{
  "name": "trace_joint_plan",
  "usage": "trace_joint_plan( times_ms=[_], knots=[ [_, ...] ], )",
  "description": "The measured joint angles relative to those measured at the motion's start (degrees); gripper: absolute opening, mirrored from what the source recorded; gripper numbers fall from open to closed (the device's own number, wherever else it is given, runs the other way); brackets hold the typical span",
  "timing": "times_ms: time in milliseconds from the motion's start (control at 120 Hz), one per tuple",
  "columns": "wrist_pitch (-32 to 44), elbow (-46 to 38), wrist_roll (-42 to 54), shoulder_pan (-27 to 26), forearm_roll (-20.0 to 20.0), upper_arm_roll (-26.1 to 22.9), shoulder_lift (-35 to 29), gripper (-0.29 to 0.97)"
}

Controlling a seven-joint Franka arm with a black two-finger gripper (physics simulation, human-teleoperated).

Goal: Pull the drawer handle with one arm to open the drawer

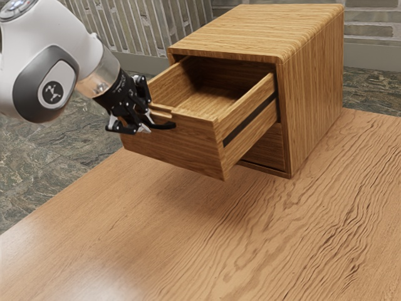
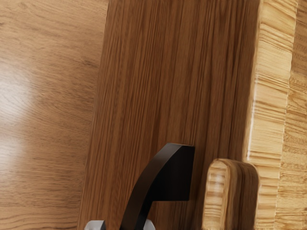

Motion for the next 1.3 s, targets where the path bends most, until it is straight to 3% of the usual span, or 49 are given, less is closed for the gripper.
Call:
trace_joint_plan(
  times_ms=[192,250,417,717,825,900,1067,1300],
  knots=[
    [2.78,0.64,-0.07,-0.24,1.54,-0.02,-0.08,0.21],
    [3.38,0.69,-0.04,-0.43,1.68,0.01,-0.30,0.06],
    [3.66,0.77,0.15,1.37,2.57,-0.14,-1.04,0.30],
    [1.29,1.08,0.79,0.67,3.56,-0.32,-1.97,0.47],
    [-10.25,16.77,0.90,0.79,2.61,-0.03,0.69,0.55],
    [-19.90,20.77,0.90,0.29,0.86,1.68,0.51,0.59],
    [-33.73,16.62,0.94,-0.54,-1.07,3.77,0.39,0.64],
    [-41.07,13.48,1.01,-1.52,-1.36,3.85,0.11,0.67]
  ],
)
